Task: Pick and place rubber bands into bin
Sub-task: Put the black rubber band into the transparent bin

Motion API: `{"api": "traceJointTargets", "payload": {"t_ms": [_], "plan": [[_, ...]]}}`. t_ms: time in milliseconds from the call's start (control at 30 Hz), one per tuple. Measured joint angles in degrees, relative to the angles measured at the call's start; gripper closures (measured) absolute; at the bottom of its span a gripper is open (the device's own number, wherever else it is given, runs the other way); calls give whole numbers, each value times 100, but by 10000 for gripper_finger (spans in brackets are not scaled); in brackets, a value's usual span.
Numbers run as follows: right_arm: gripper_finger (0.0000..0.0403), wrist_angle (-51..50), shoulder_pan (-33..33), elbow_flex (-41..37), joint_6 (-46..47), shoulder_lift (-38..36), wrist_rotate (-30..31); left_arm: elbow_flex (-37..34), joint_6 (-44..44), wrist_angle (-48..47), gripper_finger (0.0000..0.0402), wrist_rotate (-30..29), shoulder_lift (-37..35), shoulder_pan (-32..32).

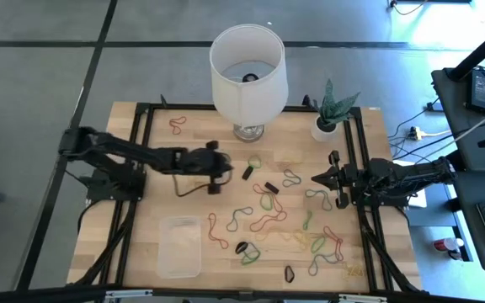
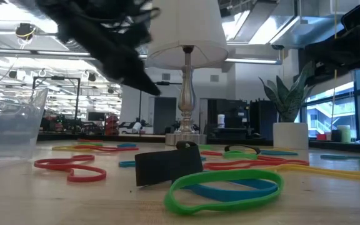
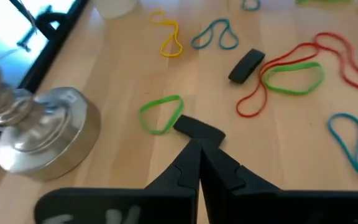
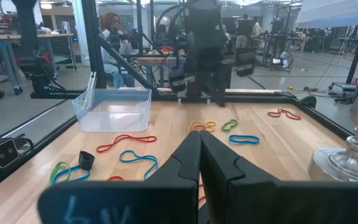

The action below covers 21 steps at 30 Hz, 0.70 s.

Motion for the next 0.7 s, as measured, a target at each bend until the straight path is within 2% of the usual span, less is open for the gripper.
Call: {"api": "traceJointTargets", "payload": {"t_ms": [167,267,433,567,700], "plan": [[393,0,0,0,-2,0,0,1301,-171,-1061,372,-75,1129,0],[393,0,-1,2,-2,0,0,2073,-407,-1730,338,-112,1788,2],[393,0,0,0,-2,0,0,3116,-902,-2321,277,-264,2782,35],[393,0,0,2,-2,0,0,3720,-1298,-2844,244,-275,3342,66],[393,0,0,2,-4,0,0,3906,-1487,-3161,233,-447,3732,62]]}}
